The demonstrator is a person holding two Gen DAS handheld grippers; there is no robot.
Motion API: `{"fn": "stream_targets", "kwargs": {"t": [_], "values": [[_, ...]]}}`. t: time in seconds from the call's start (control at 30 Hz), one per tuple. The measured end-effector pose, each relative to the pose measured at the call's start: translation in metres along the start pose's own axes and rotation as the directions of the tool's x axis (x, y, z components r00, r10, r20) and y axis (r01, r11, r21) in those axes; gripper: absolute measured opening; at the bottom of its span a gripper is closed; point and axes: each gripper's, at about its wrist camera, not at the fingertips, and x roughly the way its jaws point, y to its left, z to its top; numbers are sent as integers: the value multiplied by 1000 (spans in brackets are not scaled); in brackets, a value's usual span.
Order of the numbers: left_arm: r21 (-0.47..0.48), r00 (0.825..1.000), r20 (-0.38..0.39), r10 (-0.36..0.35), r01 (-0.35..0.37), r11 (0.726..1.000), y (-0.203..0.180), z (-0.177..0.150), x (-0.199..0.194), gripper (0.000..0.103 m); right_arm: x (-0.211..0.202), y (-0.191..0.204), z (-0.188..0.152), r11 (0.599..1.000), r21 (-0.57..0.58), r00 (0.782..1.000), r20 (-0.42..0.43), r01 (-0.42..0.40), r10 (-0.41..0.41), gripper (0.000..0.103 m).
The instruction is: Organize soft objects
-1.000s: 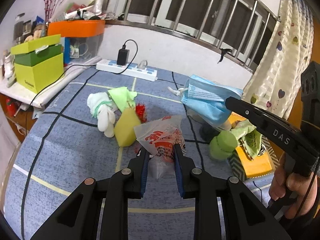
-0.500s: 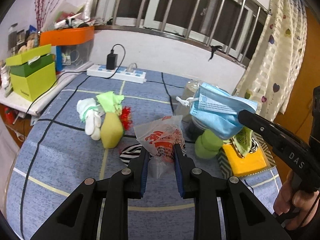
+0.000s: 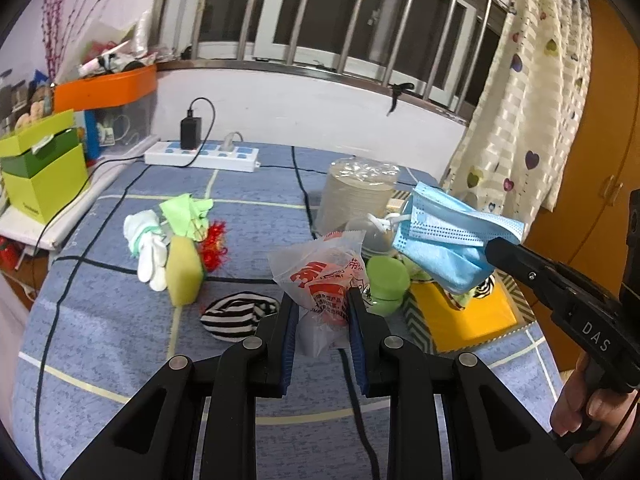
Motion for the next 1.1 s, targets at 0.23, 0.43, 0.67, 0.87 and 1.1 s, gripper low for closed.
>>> {"fn": "stream_targets", "kwargs": {"t": [0.23,0.43,0.67,0.87,1.1], "values": [[32,999,-6,-35,35,999,-17,2,4,23,-6,-9,-4,1000,15,1000,-2,26,-26,7],[60,997,-16,-70,71,996,-35,6,11,23,-12,-22,-7,998,36,998,-1,57,-57,7],[93,993,-28,-114,116,989,-58,10,21,23,-20,-40,-10,993,63,995,1,100,-100,7],[115,988,-51,-148,153,982,-76,11,33,23,-27,-61,-15,984,100,989,-6,146,-146,7],[140,979,-83,-185,195,971,-97,10,50,23,-34,-87,-22,969,144,979,-23,203,-201,7]]}}
